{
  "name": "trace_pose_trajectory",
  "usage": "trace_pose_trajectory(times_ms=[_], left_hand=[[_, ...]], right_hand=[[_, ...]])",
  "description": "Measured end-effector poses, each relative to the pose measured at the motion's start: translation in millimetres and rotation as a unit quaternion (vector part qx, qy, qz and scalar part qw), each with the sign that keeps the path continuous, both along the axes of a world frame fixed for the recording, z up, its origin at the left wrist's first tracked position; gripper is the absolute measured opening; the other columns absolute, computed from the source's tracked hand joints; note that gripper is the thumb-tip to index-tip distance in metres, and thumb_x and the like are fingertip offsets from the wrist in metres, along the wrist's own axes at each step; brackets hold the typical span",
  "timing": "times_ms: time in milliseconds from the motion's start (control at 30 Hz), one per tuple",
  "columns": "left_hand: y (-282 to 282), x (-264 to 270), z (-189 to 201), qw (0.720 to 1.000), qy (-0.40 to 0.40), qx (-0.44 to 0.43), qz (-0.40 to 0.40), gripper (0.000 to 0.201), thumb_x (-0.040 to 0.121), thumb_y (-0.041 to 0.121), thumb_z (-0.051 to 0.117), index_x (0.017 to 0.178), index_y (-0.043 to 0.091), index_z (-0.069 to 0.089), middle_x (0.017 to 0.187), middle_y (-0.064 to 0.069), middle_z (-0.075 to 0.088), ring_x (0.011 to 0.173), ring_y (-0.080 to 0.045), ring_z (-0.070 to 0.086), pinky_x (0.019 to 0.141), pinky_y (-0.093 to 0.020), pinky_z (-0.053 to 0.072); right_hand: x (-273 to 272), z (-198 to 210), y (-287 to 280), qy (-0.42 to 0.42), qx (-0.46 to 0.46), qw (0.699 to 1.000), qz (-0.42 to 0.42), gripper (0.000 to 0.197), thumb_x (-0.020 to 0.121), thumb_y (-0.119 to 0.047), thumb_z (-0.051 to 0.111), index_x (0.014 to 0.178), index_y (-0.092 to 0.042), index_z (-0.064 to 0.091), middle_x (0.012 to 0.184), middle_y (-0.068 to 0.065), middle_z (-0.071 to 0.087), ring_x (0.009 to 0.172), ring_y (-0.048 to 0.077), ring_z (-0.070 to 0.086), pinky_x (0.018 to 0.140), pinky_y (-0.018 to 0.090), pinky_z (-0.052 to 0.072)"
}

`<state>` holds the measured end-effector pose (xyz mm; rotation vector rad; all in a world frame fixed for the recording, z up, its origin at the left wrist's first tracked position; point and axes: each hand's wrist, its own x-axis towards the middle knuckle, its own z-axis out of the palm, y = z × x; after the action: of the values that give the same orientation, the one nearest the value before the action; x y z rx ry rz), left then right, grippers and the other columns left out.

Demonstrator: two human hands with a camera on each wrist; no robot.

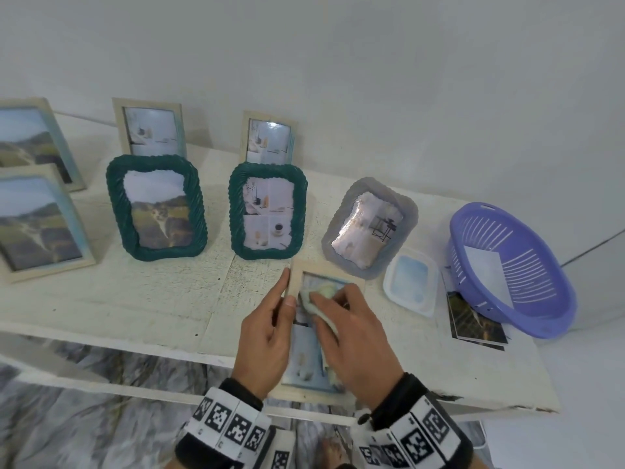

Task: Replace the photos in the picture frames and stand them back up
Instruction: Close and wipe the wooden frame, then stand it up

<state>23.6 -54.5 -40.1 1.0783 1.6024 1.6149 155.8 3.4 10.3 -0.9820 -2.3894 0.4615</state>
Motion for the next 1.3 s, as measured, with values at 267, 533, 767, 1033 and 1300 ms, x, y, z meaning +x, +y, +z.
trace_pose_trajectory(times_ms=[267, 533, 767, 1033, 1300], left_hand=[[5.8, 5.0, 11.6, 0.999, 0.026, 0.027, -0.001, 0.049, 0.099, 0.032, 0.044, 0.147, 0.025, 0.040, 0.115, 0.032, 0.063, 0.097, 0.003, 0.061, 0.088, -0.013, 0.047], [5.9, -13.7, 13.3, 0.999, 0.007, 0.010, 0.037, 0.045, 0.100, 0.030, 0.047, 0.144, 0.027, 0.045, 0.091, 0.021, 0.064, 0.083, -0.007, 0.052, 0.078, -0.022, 0.047], [4.9, -0.6, 22.6, 1.000, 0.010, 0.021, 0.018, 0.042, 0.100, 0.025, 0.046, 0.143, 0.026, 0.045, 0.110, 0.014, 0.064, 0.090, -0.006, 0.062, 0.083, -0.017, 0.047], [7.0, -12.6, 29.0, 0.998, -0.004, 0.021, 0.052, 0.039, 0.101, 0.018, 0.046, 0.138, 0.029, 0.047, 0.094, 0.005, 0.068, 0.071, -0.004, 0.056, 0.067, -0.015, 0.046], [4.8, 2.0, 25.8, 0.998, 0.044, 0.007, 0.034, 0.043, 0.101, 0.038, 0.046, 0.144, 0.036, 0.042, 0.077, -0.001, 0.049, 0.058, -0.011, 0.036, 0.055, -0.024, 0.034]], right_hand=[[-9.3, 4.9, 10.4, 0.036, 0.032, 0.996, -0.080, 0.035, 0.094, -0.028, 0.043, 0.116, -0.010, 0.064, 0.093, 0.001, 0.044, 0.072, 0.014, 0.047, 0.063, 0.022, 0.046], [26.7, 11.2, -5.4, -0.075, 0.037, 0.992, 0.092, 0.024, 0.090, -0.013, 0.054, 0.111, -0.011, 0.067, 0.088, 0.004, 0.046, 0.068, 0.016, 0.046, 0.061, 0.023, 0.046], [9.6, 17.7, 14.6, -0.021, 0.032, 0.999, -0.015, 0.024, 0.092, -0.016, 0.055, 0.112, -0.007, 0.065, 0.092, 0.005, 0.045, 0.072, 0.018, 0.048, 0.060, 0.029, 0.048], [27.5, 16.2, -12.3, -0.121, 0.043, 0.989, 0.073, 0.029, 0.082, -0.004, 0.068, 0.109, -0.011, 0.064, 0.090, 0.005, 0.046, 0.067, 0.017, 0.045, 0.059, 0.025, 0.044], [5.7, 25.7, 14.9, -0.058, 0.055, 0.993, -0.090, 0.012, 0.077, 0.004, 0.068, 0.085, -0.004, 0.065, 0.082, 0.009, 0.047, 0.061, 0.022, 0.048, 0.056, 0.028, 0.045]])
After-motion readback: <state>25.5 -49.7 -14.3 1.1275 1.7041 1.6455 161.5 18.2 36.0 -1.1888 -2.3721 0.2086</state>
